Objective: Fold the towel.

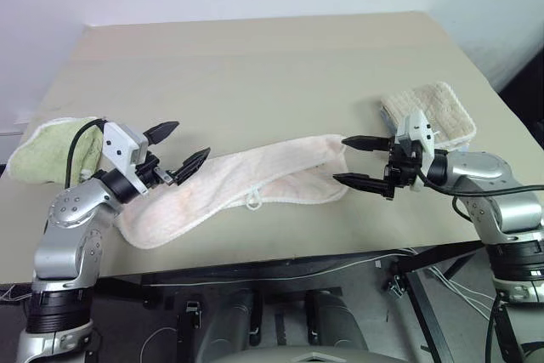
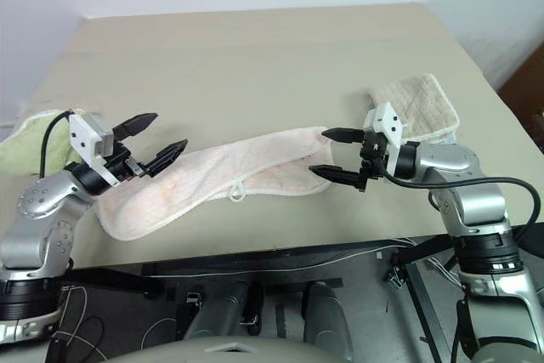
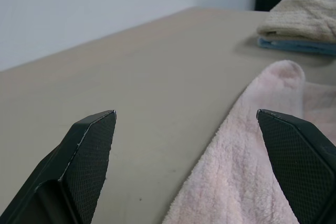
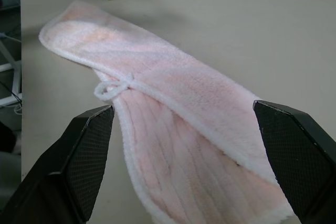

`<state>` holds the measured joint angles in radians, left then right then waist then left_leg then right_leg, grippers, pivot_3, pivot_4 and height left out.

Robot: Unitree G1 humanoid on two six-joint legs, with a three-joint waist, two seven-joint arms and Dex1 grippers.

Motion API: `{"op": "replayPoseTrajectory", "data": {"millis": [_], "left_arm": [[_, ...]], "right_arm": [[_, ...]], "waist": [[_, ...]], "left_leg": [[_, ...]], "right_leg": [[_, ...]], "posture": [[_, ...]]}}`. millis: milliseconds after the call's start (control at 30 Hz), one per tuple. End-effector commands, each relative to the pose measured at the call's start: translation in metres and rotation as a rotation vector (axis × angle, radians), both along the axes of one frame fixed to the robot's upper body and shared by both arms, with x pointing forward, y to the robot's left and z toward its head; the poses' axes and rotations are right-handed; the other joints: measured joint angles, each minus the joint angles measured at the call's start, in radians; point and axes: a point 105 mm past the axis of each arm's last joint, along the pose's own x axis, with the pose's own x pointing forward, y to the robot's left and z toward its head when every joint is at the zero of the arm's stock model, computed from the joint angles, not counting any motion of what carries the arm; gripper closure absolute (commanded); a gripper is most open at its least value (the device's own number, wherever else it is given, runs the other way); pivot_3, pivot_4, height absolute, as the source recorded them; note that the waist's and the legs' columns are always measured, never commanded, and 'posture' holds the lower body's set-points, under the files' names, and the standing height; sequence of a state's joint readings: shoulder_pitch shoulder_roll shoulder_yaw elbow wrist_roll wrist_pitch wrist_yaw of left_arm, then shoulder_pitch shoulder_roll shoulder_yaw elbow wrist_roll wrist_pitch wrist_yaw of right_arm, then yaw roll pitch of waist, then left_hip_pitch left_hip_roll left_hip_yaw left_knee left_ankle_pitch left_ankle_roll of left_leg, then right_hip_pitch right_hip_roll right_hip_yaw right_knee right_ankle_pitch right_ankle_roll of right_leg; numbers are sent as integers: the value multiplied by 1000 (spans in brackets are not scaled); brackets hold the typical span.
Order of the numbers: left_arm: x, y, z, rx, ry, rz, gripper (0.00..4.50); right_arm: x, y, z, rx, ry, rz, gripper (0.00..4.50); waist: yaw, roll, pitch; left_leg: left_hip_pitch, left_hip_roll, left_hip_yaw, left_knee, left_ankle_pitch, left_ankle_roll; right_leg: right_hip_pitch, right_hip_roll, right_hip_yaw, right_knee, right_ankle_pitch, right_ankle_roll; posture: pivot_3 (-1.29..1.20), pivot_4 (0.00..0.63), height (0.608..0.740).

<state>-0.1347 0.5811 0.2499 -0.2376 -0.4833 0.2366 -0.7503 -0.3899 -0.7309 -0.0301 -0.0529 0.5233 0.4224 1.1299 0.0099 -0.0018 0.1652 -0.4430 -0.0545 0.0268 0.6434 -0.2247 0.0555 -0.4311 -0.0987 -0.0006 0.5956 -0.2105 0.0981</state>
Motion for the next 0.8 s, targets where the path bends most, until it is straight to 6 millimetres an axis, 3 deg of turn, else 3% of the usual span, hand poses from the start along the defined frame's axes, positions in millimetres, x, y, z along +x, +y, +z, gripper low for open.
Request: {"op": "replayPoseTrajectory", "data": {"millis": [33, 333, 567, 800], "left_arm": [[-5, -2, 14, -13, -42, -11, 0], [-1, -18, 18, -41, -29, -84, 0], [-1, -38, 14, -48, -13, -143, 0], [-9, -49, 0, -47, 27, -195, 0]], "right_arm": [[-4, 2, 10, 19, -52, 0, 41], [-3, -8, 9, -7, -66, -51, 41], [25, -22, 19, -96, -178, -148, 41], [52, -31, 13, -205, -198, -193, 41]], "waist": [[3, 0, 0], [2, 0, 0], [0, 0, 0], [-1, 0, 0]], "left_leg": [[0, 0, 0, 0, 0, 0], [0, 0, 0, 0, 0, 0], [1, 0, 0, 2, 0, 0], [0, 0, 1, 1, 0, 0]], "right_leg": [[0, 0, 0, 0, 0, 0], [0, 0, 0, 0, 0, 0], [1, 0, 0, 1, 0, 0], [0, 0, 0, 1, 0, 0]], "posture": [[0, 150, 740], [0, 150, 740], [0, 150, 740], [0, 150, 740]]}}
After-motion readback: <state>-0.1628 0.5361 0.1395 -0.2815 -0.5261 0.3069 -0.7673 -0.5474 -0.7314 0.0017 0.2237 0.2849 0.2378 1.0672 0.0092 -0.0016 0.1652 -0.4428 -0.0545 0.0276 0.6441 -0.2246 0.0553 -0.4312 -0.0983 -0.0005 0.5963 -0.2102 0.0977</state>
